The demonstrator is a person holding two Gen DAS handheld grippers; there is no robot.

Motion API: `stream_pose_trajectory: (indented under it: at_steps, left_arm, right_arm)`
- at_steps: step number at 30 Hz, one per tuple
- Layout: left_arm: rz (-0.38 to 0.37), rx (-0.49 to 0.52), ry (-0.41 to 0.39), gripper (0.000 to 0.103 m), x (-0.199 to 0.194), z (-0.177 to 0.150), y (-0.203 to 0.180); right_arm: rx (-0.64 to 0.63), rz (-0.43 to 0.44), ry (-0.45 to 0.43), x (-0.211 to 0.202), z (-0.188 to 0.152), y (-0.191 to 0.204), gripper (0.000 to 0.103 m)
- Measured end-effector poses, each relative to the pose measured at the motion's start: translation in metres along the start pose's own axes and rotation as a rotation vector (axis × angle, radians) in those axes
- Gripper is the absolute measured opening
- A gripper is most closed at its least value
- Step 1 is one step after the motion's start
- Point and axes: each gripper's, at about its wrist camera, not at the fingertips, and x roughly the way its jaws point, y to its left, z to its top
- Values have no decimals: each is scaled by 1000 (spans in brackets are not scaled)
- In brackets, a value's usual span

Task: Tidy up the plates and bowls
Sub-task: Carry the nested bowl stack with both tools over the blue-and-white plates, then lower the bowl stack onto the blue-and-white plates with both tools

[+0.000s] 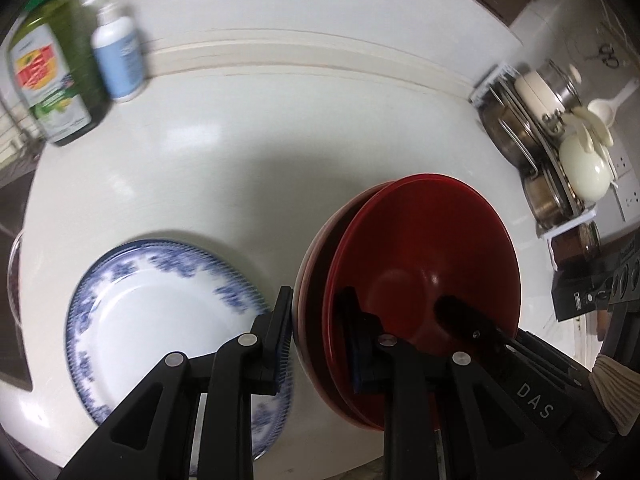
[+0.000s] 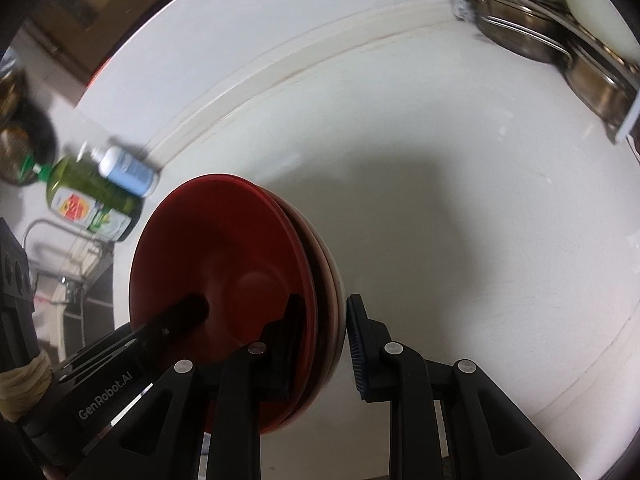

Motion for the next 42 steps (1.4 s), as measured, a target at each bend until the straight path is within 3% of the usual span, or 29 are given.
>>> stream_pose_trajectory:
  at_steps: [13, 22, 31, 42]
  left_arm:
    - [59, -124, -58, 24, -43, -28, 84]
    - [89, -193, -46, 24, -53, -46, 137]
    - [101, -215, 4, 24, -37, -55, 162]
    - [100, -200, 57, 24, -16, -54, 164]
  right_arm:
    - [-143, 65, 33, 3, -34, 78, 24]
    - [-208, 90, 85, 23, -60, 128, 24]
    - [-219, 75, 146, 49, -75, 150, 24]
    - [-210, 35, 187, 67, -79, 146, 24]
